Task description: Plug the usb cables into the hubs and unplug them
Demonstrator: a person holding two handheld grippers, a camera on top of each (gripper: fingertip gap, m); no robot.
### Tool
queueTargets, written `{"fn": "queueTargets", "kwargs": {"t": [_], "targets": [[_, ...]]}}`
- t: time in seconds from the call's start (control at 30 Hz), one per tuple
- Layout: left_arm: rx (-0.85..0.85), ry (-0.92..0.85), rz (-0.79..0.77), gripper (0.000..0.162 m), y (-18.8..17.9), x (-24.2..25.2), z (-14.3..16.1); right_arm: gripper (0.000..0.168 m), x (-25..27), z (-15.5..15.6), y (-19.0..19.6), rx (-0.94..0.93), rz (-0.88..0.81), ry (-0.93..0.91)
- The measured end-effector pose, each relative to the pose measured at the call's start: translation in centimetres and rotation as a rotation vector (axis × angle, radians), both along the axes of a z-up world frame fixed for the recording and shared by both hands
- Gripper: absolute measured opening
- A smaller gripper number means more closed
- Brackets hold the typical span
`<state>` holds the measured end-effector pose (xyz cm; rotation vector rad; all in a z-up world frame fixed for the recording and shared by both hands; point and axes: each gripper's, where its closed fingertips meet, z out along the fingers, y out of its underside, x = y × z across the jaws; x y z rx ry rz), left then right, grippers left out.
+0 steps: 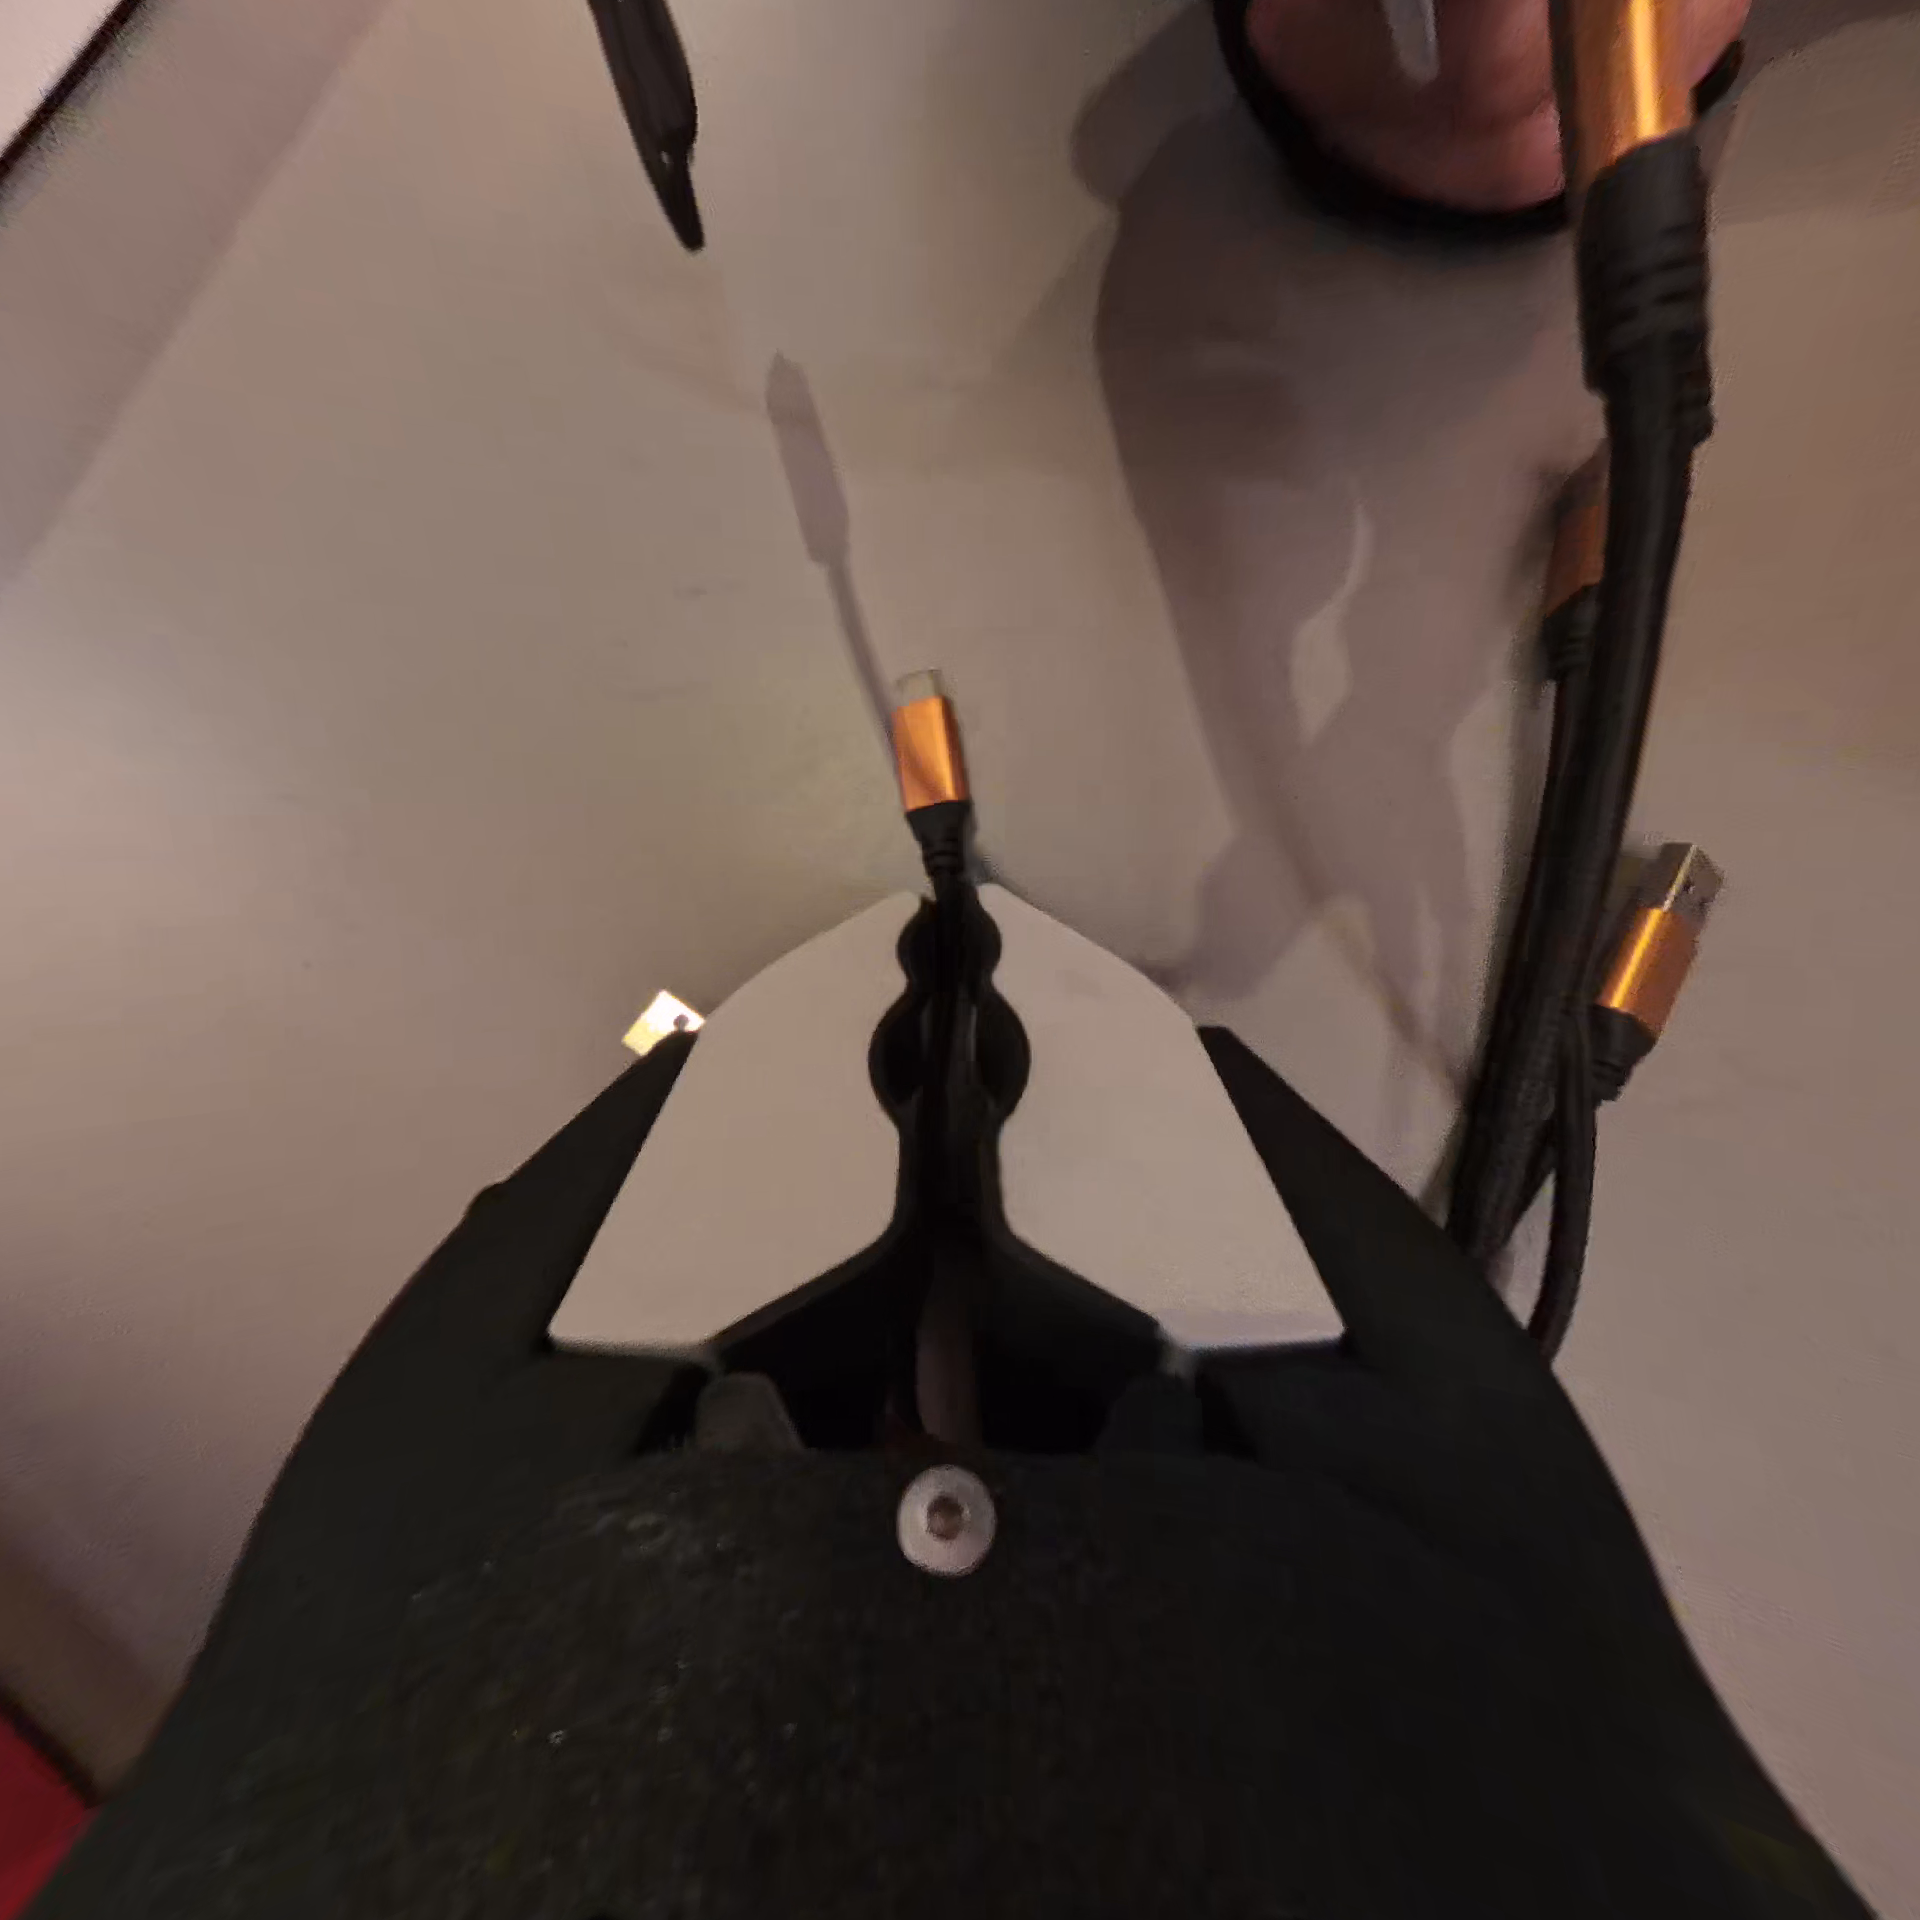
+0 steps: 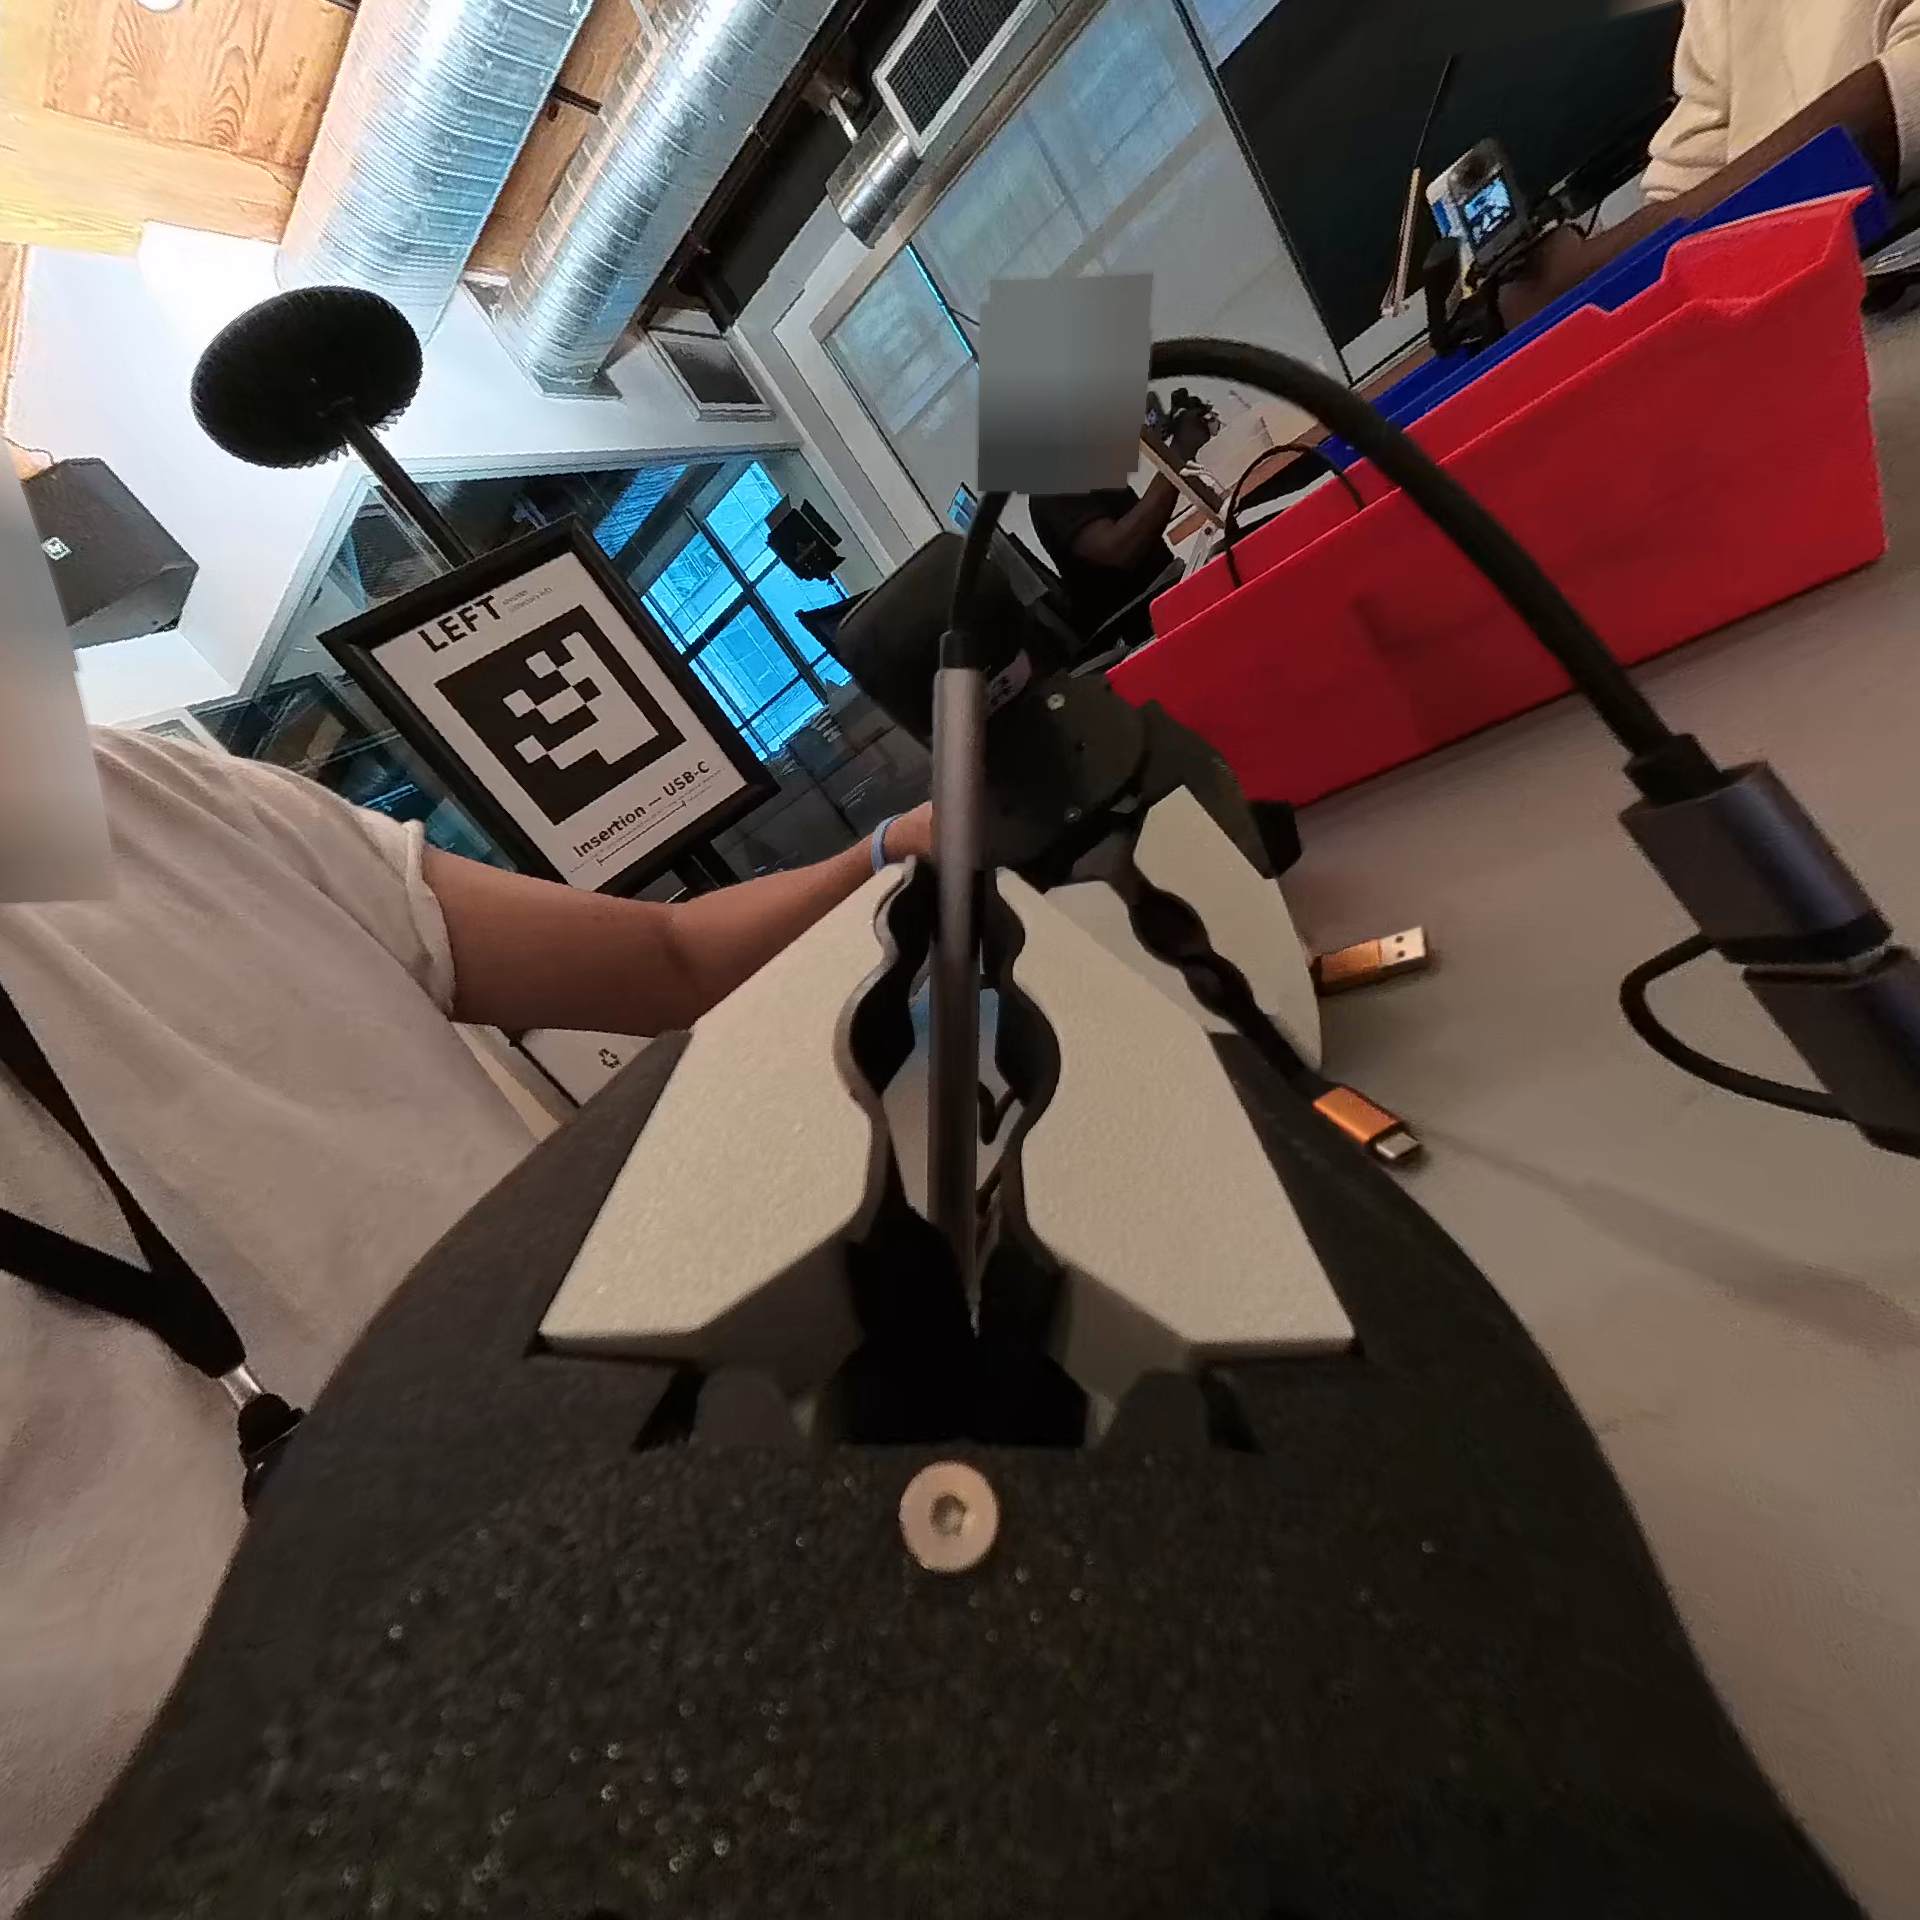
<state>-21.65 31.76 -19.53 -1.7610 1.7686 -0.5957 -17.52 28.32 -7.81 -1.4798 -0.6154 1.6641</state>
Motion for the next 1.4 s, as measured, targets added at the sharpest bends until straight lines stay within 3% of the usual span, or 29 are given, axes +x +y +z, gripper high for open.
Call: {"fn": "queueTargets", "kwargs": {"t": [0.13, 0.3, 0.37, 0.63, 1.4], "targets": [[0.091, 0.045, -0.027, 0.004, 0.3, -0.4, 0.3, 0.007, 0.0, -0.2, 0.4, 0.007, -0.037, -0.024], [0.293, -0.098, -0.059, 0.003, 0.5, -0.9, 8.2, 0.007, 0.3, -0.9, 2.9, -0.167, -0.153, -0.001], [0.362, -0.069, -0.078, 0.003, 0.2, -1.0, 9.4, 0.007, 0.2, -0.9, 3.2, -0.251, -0.149, 0.055], [0.399, -0.014, -0.139, 0.004, -1.6, -0.1, 7.4, 0.006, -0.7, -1.6, 3.3, -0.335, -0.143, 0.059], [0.694, 0.065, -0.100, 0.003, -0.4, 0.4, 8.3, 0.006, -0.5, -2.1, 4.0, -0.420, -0.167, 0.091]]}}
